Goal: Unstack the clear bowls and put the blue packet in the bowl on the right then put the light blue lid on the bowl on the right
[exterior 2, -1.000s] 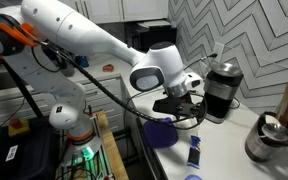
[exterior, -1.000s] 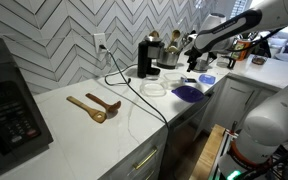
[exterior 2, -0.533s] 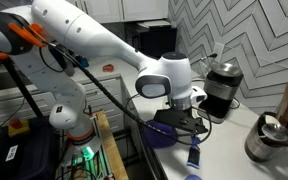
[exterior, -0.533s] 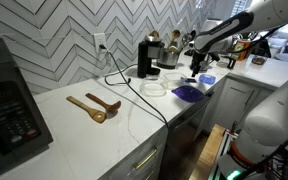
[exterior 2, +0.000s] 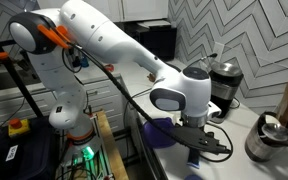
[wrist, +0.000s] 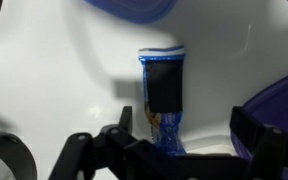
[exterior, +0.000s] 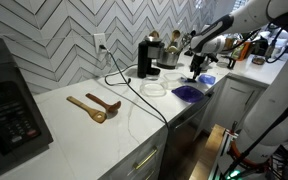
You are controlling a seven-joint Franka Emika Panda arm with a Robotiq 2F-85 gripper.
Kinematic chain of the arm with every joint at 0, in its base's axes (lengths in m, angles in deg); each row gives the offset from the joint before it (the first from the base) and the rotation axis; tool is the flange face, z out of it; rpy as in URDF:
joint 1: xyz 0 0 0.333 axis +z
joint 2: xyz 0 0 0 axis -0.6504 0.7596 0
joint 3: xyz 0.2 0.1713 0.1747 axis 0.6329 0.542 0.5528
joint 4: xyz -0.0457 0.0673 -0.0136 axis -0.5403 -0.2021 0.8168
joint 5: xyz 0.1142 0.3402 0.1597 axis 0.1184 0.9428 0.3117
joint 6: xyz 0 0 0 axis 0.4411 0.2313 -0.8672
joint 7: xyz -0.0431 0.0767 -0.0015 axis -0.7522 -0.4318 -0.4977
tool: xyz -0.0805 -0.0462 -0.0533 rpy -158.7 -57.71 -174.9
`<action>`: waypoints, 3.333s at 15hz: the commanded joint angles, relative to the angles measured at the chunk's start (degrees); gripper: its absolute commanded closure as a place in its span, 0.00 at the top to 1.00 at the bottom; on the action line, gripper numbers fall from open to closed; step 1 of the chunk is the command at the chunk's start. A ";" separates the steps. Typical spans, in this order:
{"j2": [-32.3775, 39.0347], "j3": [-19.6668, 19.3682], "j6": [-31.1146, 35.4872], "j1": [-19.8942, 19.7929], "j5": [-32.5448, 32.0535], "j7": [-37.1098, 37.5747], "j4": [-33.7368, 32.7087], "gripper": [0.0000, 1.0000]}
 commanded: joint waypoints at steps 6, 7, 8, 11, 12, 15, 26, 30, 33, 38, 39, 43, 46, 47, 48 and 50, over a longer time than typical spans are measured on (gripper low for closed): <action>9.88 3.93 -5.26 -5.02 16.16 -16.65 -9.21 0.62; 10.46 4.40 -6.35 -5.62 17.19 -17.69 -9.88 0.54; 11.14 4.80 -7.68 -6.23 18.12 -18.59 -10.66 0.47; 12.71 5.58 -10.40 -7.57 18.67 -19.47 -12.54 0.53; 13.16 5.82 -11.11 -7.99 18.79 -19.78 -13.04 0.42; 14.33 6.54 -12.53 -8.98 18.60 -20.88 -14.13 0.19; 10.42 6.78 -14.10 -7.88 10.91 -16.58 -13.64 0.00; 6.83 6.54 -14.13 -6.43 1.57 -11.91 -13.11 0.00; 3.69 7.55 -16.59 -4.86 -3.33 -10.99 -12.72 0.00; -0.59 10.22 -21.69 -1.20 -8.09 -10.63 -12.14 0.00; -1.12 10.79 -22.06 -0.47 -8.86 -10.68 -12.02 0.00; -0.87 12.27 -20.87 1.88 -5.68 -12.69 -11.01 0.00; -0.54 12.59 -19.05 2.74 -2.59 -14.02 -9.26 0.00; -0.55 12.56 -18.34 2.87 -1.36 -14.78 -8.72 0.00; -0.63 12.45 -16.80 2.87 -0.23 -15.91 -7.99 0.00; -0.29 12.26 -15.77 2.80 1.82 -19.33 -7.47 0.00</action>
